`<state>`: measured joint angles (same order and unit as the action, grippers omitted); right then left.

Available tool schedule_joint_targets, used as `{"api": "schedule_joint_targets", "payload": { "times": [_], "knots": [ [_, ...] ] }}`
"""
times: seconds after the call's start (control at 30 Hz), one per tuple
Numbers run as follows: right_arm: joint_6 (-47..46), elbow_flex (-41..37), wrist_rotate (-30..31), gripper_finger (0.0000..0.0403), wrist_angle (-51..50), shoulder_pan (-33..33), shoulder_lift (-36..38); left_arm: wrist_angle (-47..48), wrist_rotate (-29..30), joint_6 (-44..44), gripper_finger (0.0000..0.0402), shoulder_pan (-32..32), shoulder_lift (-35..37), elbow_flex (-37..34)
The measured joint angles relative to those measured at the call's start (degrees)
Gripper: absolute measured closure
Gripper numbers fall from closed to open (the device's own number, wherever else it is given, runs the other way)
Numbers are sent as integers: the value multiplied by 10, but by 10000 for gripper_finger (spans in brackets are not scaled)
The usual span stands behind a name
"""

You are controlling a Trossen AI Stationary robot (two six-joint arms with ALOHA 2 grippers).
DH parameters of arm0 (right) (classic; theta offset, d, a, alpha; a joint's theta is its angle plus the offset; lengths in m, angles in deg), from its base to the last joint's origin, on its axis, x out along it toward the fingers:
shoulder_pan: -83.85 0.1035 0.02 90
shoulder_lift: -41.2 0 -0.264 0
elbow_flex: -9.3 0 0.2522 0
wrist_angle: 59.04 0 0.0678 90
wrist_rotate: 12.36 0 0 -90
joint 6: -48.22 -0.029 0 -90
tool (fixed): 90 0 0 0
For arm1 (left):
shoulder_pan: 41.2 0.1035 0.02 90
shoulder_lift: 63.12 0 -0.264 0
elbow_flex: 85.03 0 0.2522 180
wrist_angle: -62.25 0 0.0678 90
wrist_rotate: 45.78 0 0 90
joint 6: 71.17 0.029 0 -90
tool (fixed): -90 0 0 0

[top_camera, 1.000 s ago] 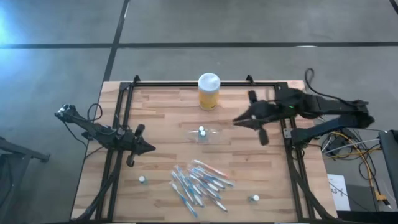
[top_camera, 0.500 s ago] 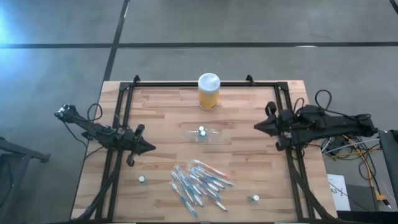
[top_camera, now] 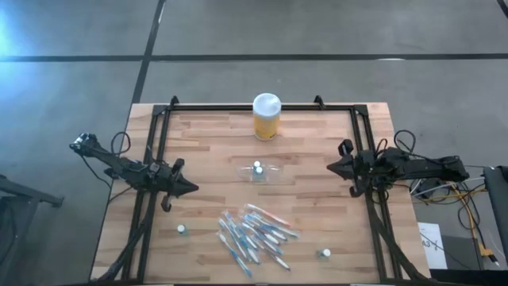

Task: Pick & Place toothbrushing station
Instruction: Put the mouthwash into the transparent organizer

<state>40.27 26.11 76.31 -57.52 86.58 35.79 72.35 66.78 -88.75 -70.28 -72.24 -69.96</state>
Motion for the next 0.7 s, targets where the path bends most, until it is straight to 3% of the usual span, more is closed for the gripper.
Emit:
{"api": "schedule_joint_targets", "payload": {
  "times": [0.17, 0.37, 0.5, 0.6, 0.7],
  "knots": [
    [9, -26, 0, 394, -12, 0, 24, 43, 37, -29, 396, 0, 0, 56],
    [15, -26, 0, 394, -43, 0, 19, 170, 48, -51, 399, 0, -33, 198],
    [17, -26, -1, 394, -44, 0, 19, 260, 80, -67, 399, 0, -108, 301],
    [22, -26, -2, 394, -45, 0, 18, 342, 113, -133, 400, 0, -187, 377],
    [36, -26, -1, 394, -46, 0, 15, 437, 102, -173, 400, -2, -286, 465]
  ]
}}
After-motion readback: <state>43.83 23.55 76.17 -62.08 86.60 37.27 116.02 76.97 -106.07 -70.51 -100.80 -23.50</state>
